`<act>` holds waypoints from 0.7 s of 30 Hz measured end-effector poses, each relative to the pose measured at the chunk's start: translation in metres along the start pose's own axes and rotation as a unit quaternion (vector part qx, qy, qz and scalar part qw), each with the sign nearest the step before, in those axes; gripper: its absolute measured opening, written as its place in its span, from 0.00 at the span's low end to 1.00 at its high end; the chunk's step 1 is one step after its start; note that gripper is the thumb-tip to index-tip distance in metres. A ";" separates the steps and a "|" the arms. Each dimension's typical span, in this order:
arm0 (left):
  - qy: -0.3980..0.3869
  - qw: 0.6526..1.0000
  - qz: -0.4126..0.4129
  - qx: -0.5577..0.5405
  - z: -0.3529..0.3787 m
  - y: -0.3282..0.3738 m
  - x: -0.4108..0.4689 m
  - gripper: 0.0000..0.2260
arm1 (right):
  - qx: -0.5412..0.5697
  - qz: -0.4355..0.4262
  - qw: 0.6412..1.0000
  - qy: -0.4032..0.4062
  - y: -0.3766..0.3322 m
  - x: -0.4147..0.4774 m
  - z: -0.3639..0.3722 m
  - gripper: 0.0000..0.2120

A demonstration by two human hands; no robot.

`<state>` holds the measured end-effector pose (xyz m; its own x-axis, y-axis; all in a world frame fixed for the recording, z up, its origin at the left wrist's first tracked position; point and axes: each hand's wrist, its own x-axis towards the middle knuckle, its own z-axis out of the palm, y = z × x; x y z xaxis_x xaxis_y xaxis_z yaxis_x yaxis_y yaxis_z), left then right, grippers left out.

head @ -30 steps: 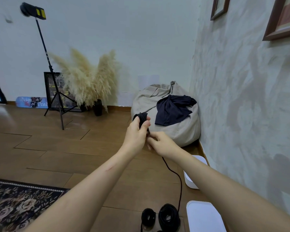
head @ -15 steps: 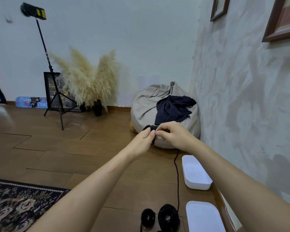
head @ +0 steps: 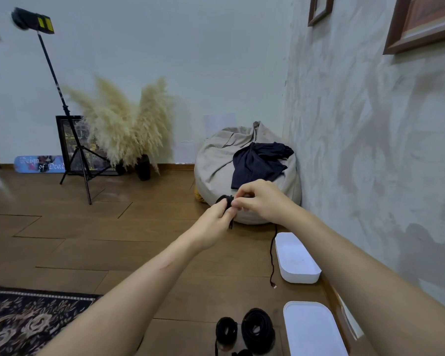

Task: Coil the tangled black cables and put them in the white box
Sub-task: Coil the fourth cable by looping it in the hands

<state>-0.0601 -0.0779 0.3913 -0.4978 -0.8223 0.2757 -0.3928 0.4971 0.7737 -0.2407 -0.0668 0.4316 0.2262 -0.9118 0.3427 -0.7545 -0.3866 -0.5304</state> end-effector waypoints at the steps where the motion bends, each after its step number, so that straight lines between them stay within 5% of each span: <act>1: 0.004 1.000 0.001 -0.008 0.001 -0.001 0.001 0.10 | 0.010 0.001 1.000 -0.005 0.000 -0.001 -0.001 0.07; 6: 0.015 0.999 0.001 -0.034 0.002 -0.005 0.003 0.10 | 0.004 -0.001 1.000 -0.016 0.000 -0.003 -0.006 0.07; 10: 0.007 0.999 -0.012 -0.053 -0.001 -0.007 0.003 0.10 | 0.005 -0.003 0.999 0.049 0.005 -0.001 -0.006 0.05; 21: -0.003 0.996 0.025 -0.080 -0.007 0.009 -0.003 0.15 | 0.141 0.001 0.987 0.070 0.014 0.001 -0.008 0.04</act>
<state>-0.0567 -0.0727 0.4017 -0.5189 -0.7952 0.3138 -0.2385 0.4872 0.8401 -0.2564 -0.0721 0.4305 0.1229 -0.8917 0.4355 -0.5478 -0.4269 -0.7195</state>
